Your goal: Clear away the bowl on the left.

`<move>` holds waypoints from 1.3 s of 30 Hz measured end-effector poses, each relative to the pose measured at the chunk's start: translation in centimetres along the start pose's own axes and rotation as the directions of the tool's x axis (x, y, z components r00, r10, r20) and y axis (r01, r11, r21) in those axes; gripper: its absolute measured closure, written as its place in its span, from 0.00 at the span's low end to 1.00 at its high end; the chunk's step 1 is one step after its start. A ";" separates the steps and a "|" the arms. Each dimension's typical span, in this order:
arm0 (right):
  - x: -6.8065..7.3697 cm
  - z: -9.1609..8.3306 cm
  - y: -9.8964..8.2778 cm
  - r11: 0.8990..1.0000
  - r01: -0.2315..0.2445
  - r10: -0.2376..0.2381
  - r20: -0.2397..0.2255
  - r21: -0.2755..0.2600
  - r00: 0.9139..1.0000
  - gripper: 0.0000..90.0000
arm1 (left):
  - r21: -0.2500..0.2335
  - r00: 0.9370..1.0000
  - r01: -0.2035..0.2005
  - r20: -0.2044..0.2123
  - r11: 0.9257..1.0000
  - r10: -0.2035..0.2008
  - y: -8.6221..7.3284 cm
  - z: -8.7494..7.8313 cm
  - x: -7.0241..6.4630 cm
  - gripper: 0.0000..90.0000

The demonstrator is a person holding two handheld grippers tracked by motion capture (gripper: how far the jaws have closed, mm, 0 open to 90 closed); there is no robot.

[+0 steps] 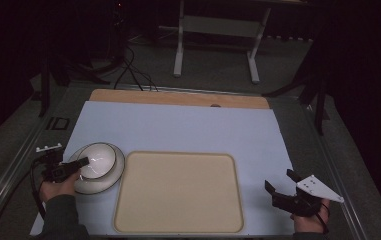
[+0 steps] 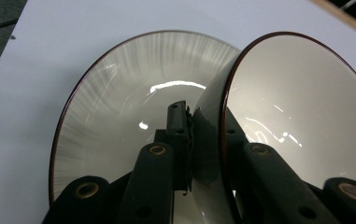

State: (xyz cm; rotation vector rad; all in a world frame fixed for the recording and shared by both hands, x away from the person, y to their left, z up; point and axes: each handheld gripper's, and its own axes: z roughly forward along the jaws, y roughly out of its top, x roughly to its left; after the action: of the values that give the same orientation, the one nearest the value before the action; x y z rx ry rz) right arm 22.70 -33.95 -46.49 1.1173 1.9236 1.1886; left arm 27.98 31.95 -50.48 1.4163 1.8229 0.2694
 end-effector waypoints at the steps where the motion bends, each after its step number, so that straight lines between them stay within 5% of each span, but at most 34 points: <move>1: 0.0 0.0 0.0 1.000 -0.002 0.002 0.000 0.000 1.000 0.15 | -0.006 1.000 0.005 0.008 1.000 -0.005 0.0 -0.1 0.0 0.90; 8: -0.1 -0.1 0.0 1.000 -0.005 0.004 -0.005 -0.004 1.000 0.15 | -0.045 0.998 0.030 0.051 0.999 -0.028 0.0 -1.1 0.0 0.89; 17: -0.1 -0.1 0.0 1.000 -0.005 0.005 -0.007 -0.005 1.000 0.15 | -0.084 0.996 0.009 0.091 0.996 -0.002 0.0 -1.9 -0.8 0.88; 34: -0.1 -0.1 0.0 1.000 -0.007 0.007 -0.006 -0.008 1.000 0.15 | -0.071 0.989 -0.051 0.137 0.996 0.060 -0.3 -1.6 -2.8 0.86; 39: -0.1 -0.1 0.0 1.000 -0.006 0.006 -0.007 -0.007 1.000 0.15 | -0.072 0.982 -0.062 0.174 0.995 0.074 -0.3 -1.6 -3.4 0.86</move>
State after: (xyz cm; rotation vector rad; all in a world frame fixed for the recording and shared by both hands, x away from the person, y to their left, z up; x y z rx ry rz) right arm 22.67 -34.11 -46.38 1.1177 1.9206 1.2034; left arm 26.84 29.33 -48.08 1.4118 1.6105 0.2292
